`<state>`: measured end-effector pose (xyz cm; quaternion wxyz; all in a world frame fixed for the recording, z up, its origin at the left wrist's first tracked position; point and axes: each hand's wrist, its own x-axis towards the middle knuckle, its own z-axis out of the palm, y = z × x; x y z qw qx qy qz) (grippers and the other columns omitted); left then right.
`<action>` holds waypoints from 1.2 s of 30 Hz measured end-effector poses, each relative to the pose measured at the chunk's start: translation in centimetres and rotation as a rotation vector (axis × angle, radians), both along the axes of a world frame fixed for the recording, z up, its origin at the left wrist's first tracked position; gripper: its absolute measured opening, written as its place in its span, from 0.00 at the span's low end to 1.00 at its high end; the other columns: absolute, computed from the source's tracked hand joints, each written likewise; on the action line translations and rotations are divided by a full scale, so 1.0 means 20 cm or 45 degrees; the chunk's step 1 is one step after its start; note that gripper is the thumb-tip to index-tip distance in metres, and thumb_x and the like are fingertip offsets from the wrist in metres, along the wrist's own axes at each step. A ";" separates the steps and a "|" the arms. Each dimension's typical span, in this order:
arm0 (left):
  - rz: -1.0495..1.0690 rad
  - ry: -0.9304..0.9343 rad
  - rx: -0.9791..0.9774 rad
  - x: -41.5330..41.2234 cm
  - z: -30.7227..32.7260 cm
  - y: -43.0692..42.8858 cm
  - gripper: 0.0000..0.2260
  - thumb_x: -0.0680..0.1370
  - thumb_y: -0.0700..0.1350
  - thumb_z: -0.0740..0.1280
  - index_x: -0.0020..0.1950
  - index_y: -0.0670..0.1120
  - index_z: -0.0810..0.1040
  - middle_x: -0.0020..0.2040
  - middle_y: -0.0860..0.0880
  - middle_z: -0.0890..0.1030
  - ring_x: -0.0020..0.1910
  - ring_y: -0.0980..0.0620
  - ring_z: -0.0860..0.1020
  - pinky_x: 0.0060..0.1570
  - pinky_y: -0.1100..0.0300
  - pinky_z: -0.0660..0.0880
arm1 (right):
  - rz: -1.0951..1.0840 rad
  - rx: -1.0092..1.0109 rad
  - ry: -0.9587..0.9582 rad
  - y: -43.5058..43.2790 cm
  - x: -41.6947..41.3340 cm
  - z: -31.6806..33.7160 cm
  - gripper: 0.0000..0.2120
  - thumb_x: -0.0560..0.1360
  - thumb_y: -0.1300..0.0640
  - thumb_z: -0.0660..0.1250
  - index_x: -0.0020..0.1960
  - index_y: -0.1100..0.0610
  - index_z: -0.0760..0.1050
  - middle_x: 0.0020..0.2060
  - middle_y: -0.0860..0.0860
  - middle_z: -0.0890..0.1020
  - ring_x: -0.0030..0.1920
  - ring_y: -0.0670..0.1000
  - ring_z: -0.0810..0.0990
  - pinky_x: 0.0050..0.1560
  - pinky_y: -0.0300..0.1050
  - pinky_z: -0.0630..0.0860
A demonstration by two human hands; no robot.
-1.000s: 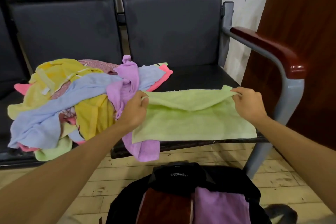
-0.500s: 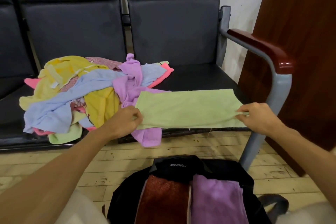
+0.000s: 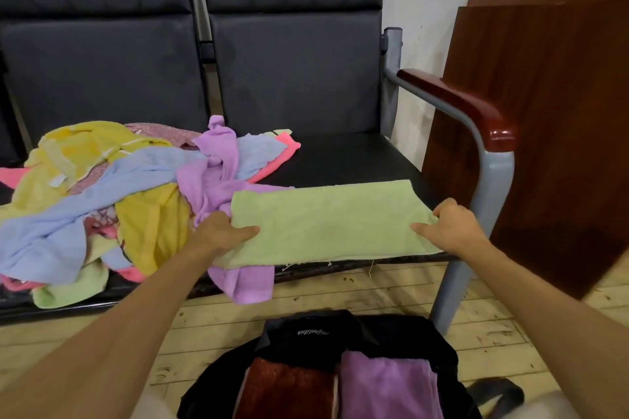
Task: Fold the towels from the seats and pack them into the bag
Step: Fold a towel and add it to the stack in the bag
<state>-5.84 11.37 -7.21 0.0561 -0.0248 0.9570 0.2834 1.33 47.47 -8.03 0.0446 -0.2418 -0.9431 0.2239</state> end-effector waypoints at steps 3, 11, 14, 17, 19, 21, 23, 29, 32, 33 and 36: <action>-0.030 0.063 -0.008 0.00 0.00 0.06 0.24 0.76 0.55 0.68 0.65 0.40 0.71 0.60 0.44 0.76 0.56 0.45 0.74 0.50 0.58 0.67 | -0.070 -0.004 -0.123 0.00 -0.04 0.00 0.32 0.71 0.35 0.67 0.60 0.62 0.71 0.51 0.58 0.77 0.53 0.59 0.78 0.55 0.57 0.77; -0.151 0.111 -0.122 0.02 0.03 0.13 0.27 0.78 0.51 0.65 0.74 0.41 0.63 0.69 0.42 0.71 0.67 0.43 0.70 0.63 0.55 0.66 | -0.019 0.262 -0.246 -0.07 -0.02 0.05 0.18 0.79 0.41 0.59 0.58 0.54 0.70 0.64 0.57 0.70 0.65 0.60 0.68 0.67 0.57 0.64; -0.185 0.046 -0.154 0.02 0.03 0.12 0.28 0.80 0.54 0.62 0.76 0.44 0.60 0.71 0.44 0.69 0.68 0.44 0.69 0.64 0.55 0.65 | 0.072 0.215 -0.119 -0.09 -0.01 0.06 0.10 0.80 0.47 0.59 0.51 0.53 0.67 0.55 0.55 0.73 0.58 0.57 0.72 0.60 0.54 0.67; -0.177 0.011 -0.223 0.02 0.04 0.12 0.28 0.79 0.57 0.61 0.75 0.44 0.61 0.70 0.44 0.70 0.67 0.45 0.70 0.63 0.55 0.67 | 0.001 -0.275 0.170 -0.09 -0.02 0.09 0.07 0.80 0.54 0.60 0.49 0.58 0.69 0.45 0.55 0.75 0.43 0.53 0.73 0.41 0.46 0.69; -0.147 -0.014 -0.284 0.01 0.03 0.12 0.32 0.78 0.61 0.61 0.75 0.43 0.60 0.71 0.44 0.68 0.68 0.44 0.69 0.64 0.53 0.67 | -0.135 -0.574 0.408 -0.07 -0.04 0.10 0.05 0.79 0.59 0.62 0.48 0.60 0.71 0.43 0.56 0.76 0.42 0.53 0.74 0.39 0.45 0.69; -0.118 -0.031 -0.386 0.00 0.01 0.12 0.37 0.75 0.66 0.60 0.75 0.44 0.58 0.73 0.43 0.66 0.70 0.43 0.67 0.66 0.50 0.67 | -0.277 -0.830 0.575 -0.04 -0.05 0.10 0.08 0.78 0.62 0.65 0.57 0.61 0.73 0.49 0.57 0.77 0.48 0.55 0.78 0.43 0.49 0.76; -0.128 0.013 -0.483 0.00 -0.01 0.13 0.37 0.73 0.69 0.60 0.74 0.47 0.61 0.71 0.44 0.68 0.69 0.43 0.67 0.67 0.47 0.66 | -0.447 -1.139 0.635 -0.03 -0.05 0.11 0.20 0.78 0.67 0.64 0.69 0.61 0.67 0.57 0.58 0.76 0.54 0.57 0.78 0.49 0.52 0.78; -0.098 0.116 -0.490 0.02 0.04 0.25 0.18 0.77 0.56 0.62 0.60 0.45 0.73 0.65 0.43 0.71 0.66 0.41 0.66 0.66 0.48 0.63 | -0.607 -1.446 0.316 0.05 -0.02 0.05 0.18 0.75 0.68 0.69 0.64 0.66 0.71 0.55 0.62 0.80 0.45 0.58 0.82 0.26 0.48 0.80; -0.083 0.257 -0.243 0.06 0.09 0.31 0.19 0.80 0.51 0.61 0.66 0.42 0.70 0.66 0.41 0.70 0.64 0.42 0.68 0.62 0.51 0.65 | -0.569 -1.438 0.275 0.07 0.00 0.05 0.19 0.72 0.64 0.73 0.61 0.65 0.73 0.51 0.61 0.82 0.44 0.58 0.82 0.39 0.54 0.80; -0.067 0.273 0.013 0.07 0.10 0.32 0.18 0.80 0.49 0.60 0.67 0.41 0.69 0.64 0.41 0.72 0.61 0.44 0.70 0.59 0.53 0.67 | -0.566 -1.438 0.266 0.07 0.01 0.05 0.19 0.72 0.63 0.73 0.61 0.64 0.73 0.51 0.61 0.82 0.44 0.58 0.82 0.41 0.55 0.79; 0.155 0.032 0.996 0.10 0.15 0.34 0.10 0.81 0.42 0.61 0.61 0.42 0.72 0.49 0.44 0.78 0.46 0.48 0.76 0.42 0.58 0.76 | -0.540 -1.465 0.220 0.06 0.03 0.07 0.16 0.75 0.64 0.70 0.61 0.64 0.72 0.48 0.60 0.81 0.43 0.58 0.81 0.32 0.53 0.81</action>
